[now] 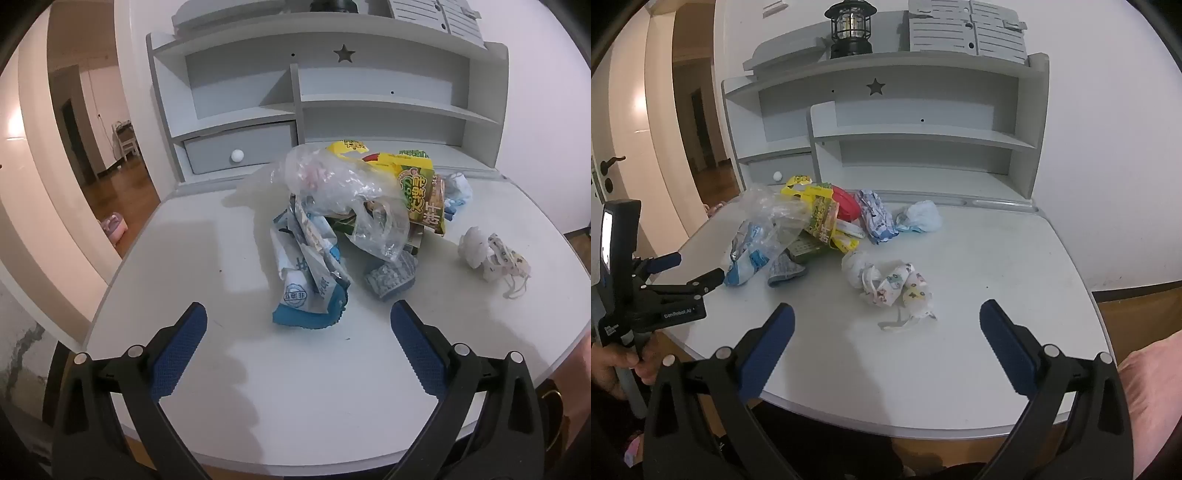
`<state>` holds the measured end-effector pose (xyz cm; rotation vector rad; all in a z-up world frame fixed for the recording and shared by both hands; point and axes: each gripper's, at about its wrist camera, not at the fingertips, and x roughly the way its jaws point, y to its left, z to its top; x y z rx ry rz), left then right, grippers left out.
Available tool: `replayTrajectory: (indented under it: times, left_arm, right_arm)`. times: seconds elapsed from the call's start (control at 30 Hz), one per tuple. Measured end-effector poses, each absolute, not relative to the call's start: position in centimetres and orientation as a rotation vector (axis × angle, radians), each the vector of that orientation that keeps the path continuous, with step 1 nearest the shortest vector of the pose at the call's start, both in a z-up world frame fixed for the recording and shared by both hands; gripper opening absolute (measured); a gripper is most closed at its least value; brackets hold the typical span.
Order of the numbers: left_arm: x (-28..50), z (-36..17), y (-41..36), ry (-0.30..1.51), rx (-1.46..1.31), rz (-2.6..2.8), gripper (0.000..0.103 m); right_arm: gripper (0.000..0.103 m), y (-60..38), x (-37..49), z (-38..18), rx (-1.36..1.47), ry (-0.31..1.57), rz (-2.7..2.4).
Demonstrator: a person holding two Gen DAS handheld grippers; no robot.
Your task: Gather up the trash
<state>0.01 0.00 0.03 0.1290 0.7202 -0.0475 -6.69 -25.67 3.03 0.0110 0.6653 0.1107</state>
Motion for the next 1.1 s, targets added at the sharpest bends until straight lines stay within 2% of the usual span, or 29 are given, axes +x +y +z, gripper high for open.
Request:
replayTrajectory:
  times: [1.1]
  left_arm:
    - [0.2,-0.51,0.0,0.739,0.13,-0.05,0.097]
  right_arm:
    - [0.097,-24.92,-6.6,2.42,-0.011,0.673,0.115]
